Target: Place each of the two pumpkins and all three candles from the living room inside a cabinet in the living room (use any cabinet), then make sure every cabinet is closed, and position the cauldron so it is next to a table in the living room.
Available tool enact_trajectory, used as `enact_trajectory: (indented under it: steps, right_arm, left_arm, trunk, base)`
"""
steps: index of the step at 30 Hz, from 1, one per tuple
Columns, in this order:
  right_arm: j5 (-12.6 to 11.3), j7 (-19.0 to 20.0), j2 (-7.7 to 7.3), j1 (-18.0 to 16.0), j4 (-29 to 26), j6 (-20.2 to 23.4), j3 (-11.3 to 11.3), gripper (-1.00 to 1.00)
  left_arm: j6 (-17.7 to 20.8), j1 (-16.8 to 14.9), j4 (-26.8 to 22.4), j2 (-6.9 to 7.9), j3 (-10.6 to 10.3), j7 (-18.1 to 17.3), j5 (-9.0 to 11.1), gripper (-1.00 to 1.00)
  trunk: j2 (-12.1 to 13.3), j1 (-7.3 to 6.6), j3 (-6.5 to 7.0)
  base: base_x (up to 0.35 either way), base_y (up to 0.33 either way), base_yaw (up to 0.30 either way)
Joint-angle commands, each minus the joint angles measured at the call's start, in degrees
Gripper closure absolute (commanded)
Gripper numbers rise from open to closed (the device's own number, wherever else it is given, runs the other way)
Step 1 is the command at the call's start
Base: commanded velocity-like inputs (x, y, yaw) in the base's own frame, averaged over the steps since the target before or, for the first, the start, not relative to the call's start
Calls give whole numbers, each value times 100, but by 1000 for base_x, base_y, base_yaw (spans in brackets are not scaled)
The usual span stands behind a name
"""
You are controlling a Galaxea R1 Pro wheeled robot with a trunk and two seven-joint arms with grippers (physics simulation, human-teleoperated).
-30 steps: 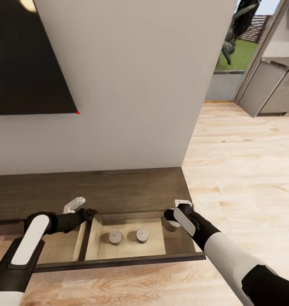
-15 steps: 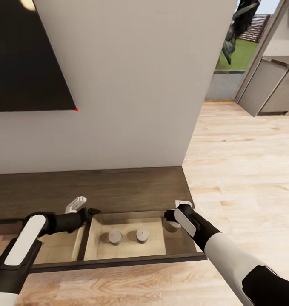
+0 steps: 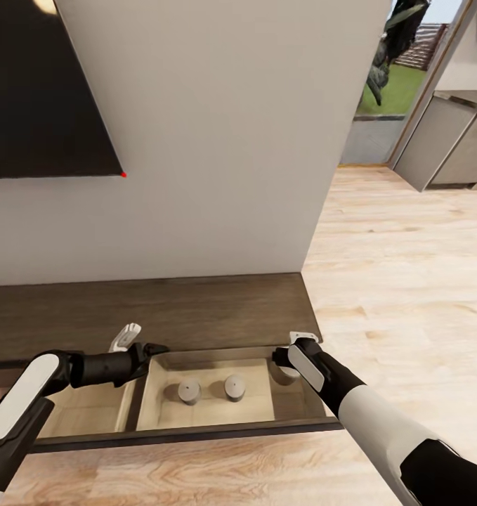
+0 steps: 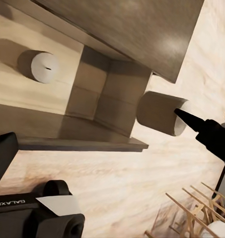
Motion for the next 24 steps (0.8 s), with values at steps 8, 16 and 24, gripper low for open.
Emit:
enact_trajectory:
  steps: [8,16,24]
  right_arm:
    - [-51,-54,25,-6,-7,-4,29,100]
    - [-54,-56,43,-6,26,-4,29,100]
    - [-83,-79,69,15,62,-11,23,100]
  left_arm:
    - [-2,41,-42,29,-23,59,698,-100]
    - [-2,53,-34,82,-29,60,1049,-100]
    - [-2,54,-24,86,-37,60,1125,-100]
  trunk:
    - [-325,176,-149]
    - [-646,352,-292]
    - [-967,528,-436]
  base:
    - [0,0,0]
    - [0,0,0]
    - [0,0,0]
